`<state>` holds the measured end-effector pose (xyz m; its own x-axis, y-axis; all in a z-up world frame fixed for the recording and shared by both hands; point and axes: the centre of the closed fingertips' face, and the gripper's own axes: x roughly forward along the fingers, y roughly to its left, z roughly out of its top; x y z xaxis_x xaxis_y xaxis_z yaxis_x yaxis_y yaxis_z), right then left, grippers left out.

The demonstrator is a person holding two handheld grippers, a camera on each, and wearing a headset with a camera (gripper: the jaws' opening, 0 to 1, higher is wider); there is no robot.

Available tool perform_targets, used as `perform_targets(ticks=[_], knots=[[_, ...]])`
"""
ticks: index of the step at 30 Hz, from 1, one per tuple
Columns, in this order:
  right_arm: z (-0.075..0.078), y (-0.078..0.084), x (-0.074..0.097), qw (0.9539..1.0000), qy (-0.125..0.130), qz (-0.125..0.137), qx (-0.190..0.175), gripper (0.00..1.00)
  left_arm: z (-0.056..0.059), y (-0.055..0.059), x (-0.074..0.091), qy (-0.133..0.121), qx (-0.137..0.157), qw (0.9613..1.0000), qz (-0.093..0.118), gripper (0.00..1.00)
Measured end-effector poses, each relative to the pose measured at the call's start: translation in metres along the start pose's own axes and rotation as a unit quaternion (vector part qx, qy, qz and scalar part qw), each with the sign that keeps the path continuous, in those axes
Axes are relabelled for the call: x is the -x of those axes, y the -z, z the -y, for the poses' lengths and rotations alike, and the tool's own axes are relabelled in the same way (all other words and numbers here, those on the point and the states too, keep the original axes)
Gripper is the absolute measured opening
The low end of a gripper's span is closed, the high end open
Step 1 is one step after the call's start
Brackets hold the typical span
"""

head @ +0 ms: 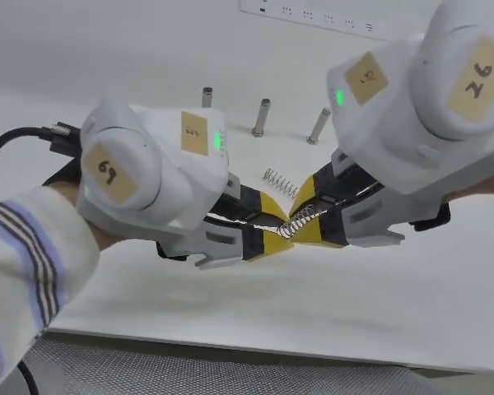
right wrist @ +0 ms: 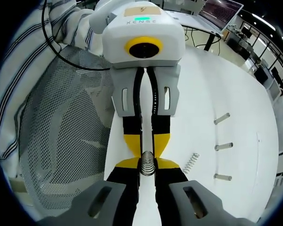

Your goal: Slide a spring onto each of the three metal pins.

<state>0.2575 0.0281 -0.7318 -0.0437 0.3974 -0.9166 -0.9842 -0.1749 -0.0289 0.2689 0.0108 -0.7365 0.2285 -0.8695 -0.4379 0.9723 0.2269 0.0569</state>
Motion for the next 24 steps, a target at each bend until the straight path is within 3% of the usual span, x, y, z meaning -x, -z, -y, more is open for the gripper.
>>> perform_targets(ticks=[6, 24], knots=[[0.005, -0.003, 0.0, 1.0, 0.004, -0.003, -0.001, 0.08, -0.006, 0.0, 0.003, -0.005, 0.022, 0.9997, 0.004, 0.02], [0.016, -0.016, -0.003, 1.0, 0.008, -0.003, -0.005, 0.08, -0.016, 0.004, 0.016, -0.018, 0.036, 0.9992, 0.004, 0.03]])
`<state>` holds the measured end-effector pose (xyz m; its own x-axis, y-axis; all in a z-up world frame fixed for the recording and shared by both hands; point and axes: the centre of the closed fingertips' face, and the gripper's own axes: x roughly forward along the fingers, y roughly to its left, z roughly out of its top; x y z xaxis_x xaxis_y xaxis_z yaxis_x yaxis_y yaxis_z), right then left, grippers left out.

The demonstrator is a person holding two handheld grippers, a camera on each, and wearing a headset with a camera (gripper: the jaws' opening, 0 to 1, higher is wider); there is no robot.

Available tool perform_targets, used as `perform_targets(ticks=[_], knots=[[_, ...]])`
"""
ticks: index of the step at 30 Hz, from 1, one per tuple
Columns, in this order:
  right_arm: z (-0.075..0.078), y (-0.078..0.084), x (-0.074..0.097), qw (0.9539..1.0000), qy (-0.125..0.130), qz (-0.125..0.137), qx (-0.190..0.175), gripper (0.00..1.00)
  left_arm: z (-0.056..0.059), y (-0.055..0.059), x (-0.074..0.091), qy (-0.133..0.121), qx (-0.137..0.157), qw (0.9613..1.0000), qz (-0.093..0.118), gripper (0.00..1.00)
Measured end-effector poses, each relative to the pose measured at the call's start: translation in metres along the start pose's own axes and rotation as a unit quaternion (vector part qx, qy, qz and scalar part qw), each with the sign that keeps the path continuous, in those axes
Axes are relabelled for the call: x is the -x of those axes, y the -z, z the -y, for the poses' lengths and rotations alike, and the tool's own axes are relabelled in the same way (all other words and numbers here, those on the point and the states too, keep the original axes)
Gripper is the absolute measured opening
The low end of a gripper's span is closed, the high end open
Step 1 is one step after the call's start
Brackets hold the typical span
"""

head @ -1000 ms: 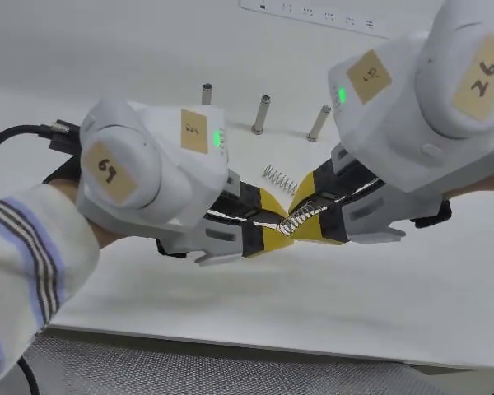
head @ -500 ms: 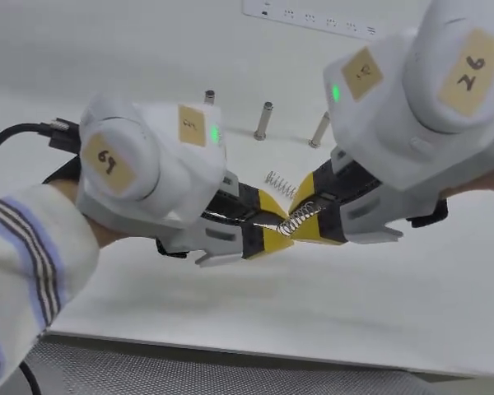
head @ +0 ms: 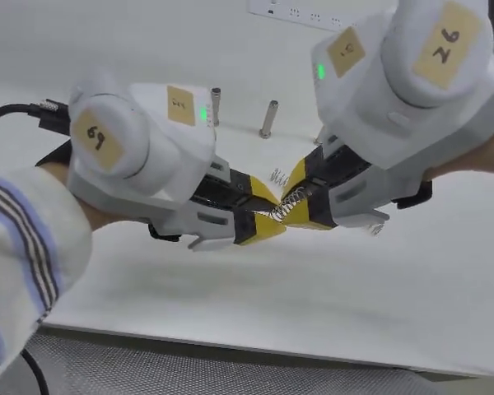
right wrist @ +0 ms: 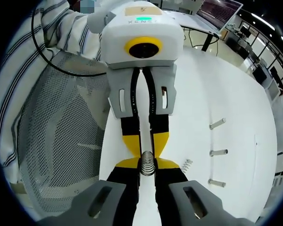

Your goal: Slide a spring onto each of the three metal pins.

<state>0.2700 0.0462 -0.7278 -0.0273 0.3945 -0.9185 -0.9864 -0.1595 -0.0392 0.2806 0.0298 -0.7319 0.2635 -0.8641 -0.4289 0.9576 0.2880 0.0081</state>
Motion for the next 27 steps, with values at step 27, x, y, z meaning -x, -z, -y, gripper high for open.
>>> perform_targets(ticks=[27], knots=[[0.008, 0.012, 0.006, 0.9997, 0.015, -0.007, -0.019, 0.08, -0.043, 0.022, 0.039, -0.082, 0.046, 0.9956, -0.01, 0.23]])
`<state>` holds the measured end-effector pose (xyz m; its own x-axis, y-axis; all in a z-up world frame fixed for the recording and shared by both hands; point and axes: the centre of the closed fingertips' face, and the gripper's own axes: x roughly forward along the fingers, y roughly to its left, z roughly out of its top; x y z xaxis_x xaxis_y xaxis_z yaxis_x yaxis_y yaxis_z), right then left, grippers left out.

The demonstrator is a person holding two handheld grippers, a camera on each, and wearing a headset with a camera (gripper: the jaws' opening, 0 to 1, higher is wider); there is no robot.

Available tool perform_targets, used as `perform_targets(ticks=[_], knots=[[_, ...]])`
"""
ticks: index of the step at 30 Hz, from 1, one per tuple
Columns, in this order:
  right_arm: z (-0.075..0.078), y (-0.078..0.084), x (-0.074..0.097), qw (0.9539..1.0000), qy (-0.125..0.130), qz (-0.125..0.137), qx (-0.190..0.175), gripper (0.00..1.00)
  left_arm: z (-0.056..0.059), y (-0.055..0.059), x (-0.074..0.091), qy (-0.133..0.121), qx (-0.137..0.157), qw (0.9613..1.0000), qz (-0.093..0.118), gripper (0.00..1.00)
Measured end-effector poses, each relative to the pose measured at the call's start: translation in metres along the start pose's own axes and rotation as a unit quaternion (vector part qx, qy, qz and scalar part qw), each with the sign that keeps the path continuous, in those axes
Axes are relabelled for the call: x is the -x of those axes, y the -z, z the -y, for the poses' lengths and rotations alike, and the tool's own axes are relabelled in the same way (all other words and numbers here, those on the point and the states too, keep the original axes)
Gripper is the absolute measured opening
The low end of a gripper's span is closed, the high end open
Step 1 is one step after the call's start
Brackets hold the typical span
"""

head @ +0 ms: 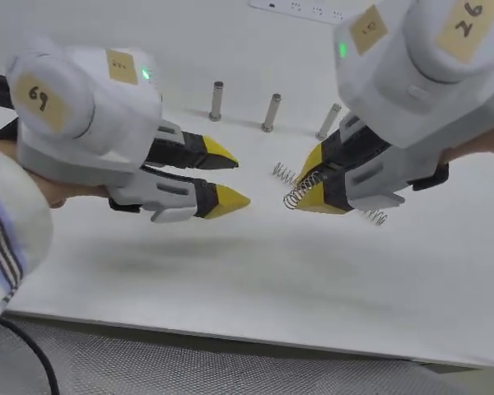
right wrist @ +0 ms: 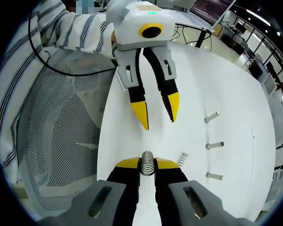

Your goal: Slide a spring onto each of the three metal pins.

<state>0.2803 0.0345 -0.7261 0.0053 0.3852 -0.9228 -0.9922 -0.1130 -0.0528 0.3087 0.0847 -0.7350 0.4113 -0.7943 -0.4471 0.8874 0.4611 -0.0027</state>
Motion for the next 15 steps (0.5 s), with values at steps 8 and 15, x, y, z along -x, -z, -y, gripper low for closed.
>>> perform_targets(ticks=[8, 15], knots=[[0.004, 0.001, 0.001, 1.0, 0.003, 0.001, -0.005, 0.08, -0.026, 0.012, 0.011, -0.046, 0.051, 0.9976, 0.007, 0.45], [0.005, 0.005, 0.004, 0.9997, 0.007, -0.005, -0.021, 0.08, -0.047, 0.019, 0.02, -0.093, 0.059, 0.994, 0.003, 0.57]])
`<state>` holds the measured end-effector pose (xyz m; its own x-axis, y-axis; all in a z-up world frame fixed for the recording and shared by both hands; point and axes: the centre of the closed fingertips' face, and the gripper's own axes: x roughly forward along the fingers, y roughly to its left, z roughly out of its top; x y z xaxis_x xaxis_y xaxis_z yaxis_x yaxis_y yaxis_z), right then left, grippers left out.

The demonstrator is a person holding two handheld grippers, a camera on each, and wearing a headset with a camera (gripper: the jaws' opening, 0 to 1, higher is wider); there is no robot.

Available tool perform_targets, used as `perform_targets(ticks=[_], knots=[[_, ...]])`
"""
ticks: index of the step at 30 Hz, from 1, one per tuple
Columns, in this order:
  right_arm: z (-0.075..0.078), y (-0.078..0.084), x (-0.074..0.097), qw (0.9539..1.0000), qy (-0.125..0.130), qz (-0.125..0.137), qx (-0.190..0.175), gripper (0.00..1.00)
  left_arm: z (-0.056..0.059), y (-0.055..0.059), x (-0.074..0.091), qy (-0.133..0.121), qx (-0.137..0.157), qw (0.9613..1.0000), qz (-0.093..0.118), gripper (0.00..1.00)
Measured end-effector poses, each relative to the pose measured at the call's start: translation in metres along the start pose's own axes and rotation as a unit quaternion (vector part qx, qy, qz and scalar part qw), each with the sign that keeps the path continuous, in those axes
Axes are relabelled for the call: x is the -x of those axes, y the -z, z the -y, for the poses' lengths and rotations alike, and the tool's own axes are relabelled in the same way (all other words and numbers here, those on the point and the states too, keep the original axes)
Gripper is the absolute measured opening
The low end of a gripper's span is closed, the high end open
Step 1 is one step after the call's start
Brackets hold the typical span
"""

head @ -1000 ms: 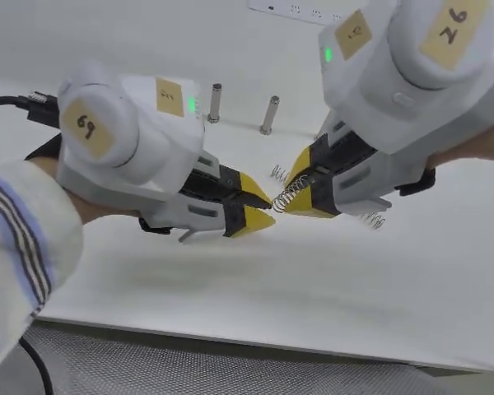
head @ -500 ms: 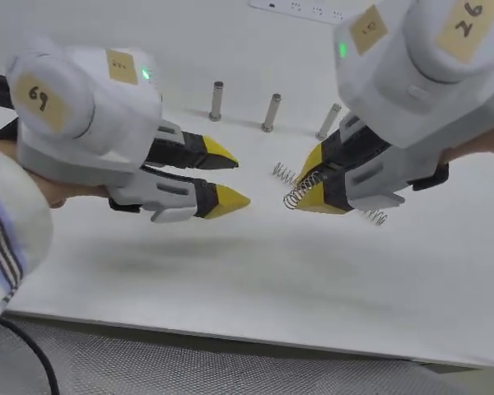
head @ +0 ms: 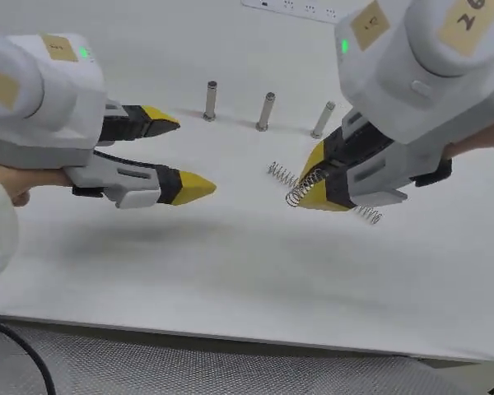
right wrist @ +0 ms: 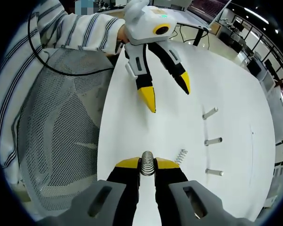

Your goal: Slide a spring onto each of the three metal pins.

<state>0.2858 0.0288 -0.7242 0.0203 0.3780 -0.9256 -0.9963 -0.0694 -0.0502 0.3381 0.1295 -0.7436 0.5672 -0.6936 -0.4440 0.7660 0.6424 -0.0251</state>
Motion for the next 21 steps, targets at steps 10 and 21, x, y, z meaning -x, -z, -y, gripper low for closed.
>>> perform_targets(ticks=[10, 21], knots=[[0.01, 0.008, 0.002, 0.9991, 0.014, -0.011, -0.039, 0.08, -0.016, -0.003, 0.01, -0.026, 0.038, 0.9986, 0.025, 0.74], [0.028, 0.009, 0.009, 0.9967, 0.017, -0.013, -0.078, 0.08, -0.023, 0.006, 0.008, -0.033, 0.073, 0.9966, 0.02, 0.98]])
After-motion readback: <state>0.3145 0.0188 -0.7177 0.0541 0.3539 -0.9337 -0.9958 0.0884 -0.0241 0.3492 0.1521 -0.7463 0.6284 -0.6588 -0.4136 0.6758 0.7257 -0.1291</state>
